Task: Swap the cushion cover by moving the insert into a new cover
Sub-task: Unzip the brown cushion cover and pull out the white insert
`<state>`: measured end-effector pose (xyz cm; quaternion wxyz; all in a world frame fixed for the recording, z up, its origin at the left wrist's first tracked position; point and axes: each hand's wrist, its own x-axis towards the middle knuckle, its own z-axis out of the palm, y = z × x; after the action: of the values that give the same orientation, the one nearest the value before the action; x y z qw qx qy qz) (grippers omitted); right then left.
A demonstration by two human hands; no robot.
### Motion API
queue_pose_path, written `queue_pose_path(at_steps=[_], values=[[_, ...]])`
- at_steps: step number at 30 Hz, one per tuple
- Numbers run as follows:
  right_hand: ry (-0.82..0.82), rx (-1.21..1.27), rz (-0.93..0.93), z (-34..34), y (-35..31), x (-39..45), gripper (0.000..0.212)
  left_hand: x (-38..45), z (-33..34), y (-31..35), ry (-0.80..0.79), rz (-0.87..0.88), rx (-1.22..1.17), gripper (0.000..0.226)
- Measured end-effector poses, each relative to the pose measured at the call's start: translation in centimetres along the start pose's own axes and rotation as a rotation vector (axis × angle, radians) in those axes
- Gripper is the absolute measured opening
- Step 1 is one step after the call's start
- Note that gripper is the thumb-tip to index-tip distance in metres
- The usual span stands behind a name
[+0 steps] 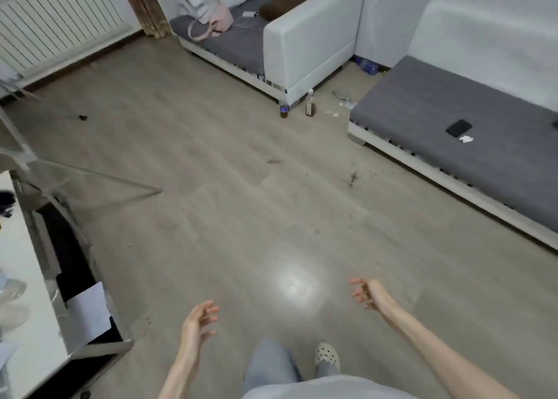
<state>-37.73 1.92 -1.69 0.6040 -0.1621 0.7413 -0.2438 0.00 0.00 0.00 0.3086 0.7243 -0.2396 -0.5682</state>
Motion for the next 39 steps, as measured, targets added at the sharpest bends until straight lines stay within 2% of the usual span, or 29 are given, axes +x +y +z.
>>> queue_pose_path(at_steps=[6,12,16,23,27,32,39], values=[[0.054,-0.216,0.165,-1.3,2.1,2.5,0.024,4.0,0.2,1.0,0.008,-0.064,0.034,0.032],[0.052,-0.296,0.246,1.2,-2.4,7.4,0.021,11.9,0.1,4.6,-0.018,-0.098,0.091,0.032],[0.033,-0.286,0.240,5.2,-9.5,11.3,0.021,17.5,-1.2,7.7,-0.033,-0.141,0.111,0.031],[-0.011,-0.244,0.016,13.2,-26.1,18.2,0.027,26.2,-3.9,11.4,-0.072,-0.304,0.152,0.030],[0.011,-0.191,-0.036,15.6,-32.6,21.8,0.029,30.8,-4.7,14.1,-0.071,-0.389,0.135,0.032],[0.029,-0.177,0.054,17.7,-36.8,26.7,0.026,38.7,-4.1,21.1,-0.073,-0.380,0.151,0.033],[0.059,-0.155,0.215,19.5,-43.1,34.3,0.024,49.5,-0.9,38.3,-0.055,-0.203,0.139,0.031]])
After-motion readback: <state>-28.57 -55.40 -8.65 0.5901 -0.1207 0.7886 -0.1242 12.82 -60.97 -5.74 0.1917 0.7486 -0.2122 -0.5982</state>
